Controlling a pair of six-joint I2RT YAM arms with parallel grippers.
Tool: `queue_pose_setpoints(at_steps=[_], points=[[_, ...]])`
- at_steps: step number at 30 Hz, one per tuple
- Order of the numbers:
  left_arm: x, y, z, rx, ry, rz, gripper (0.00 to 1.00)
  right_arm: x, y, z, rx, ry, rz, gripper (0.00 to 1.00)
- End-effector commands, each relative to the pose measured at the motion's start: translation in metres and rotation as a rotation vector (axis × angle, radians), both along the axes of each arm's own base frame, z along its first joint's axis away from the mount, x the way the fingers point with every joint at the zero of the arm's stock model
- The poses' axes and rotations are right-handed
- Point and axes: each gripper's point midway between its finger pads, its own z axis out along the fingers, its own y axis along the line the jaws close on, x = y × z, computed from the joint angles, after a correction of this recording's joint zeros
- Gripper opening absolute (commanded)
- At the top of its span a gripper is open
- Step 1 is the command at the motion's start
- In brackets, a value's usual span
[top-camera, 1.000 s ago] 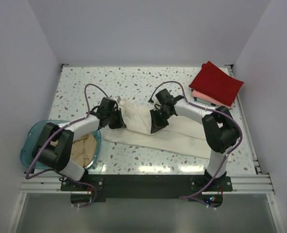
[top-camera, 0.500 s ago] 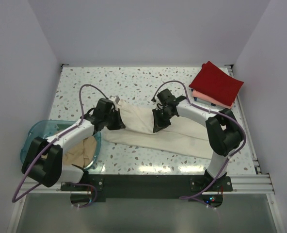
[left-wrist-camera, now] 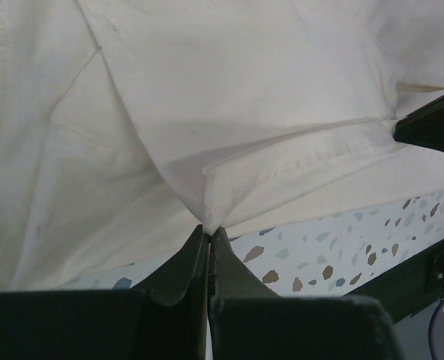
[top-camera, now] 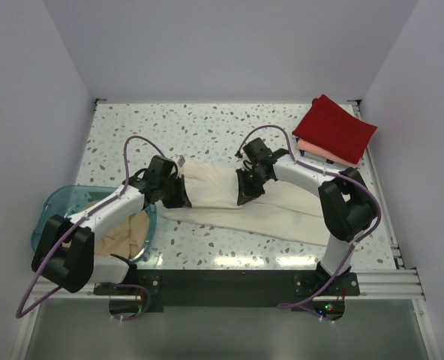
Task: Fold and stack the t-shirts
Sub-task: Fold the tshirt
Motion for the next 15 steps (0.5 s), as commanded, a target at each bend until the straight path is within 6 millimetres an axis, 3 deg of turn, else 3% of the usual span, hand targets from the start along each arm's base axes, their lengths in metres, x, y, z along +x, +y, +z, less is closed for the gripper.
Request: queue_pose_setpoints(at_steps=[1, 15], points=[[-0.009, -0.002, 0.006, -0.014, -0.006, -0.044, 0.0, 0.0, 0.0, 0.004, 0.004, -0.019, -0.006, 0.0], [-0.025, -0.003, -0.012, -0.005, 0.093, -0.08, 0.0, 0.006, 0.005, -0.006, -0.005, 0.0, 0.006, 0.0]])
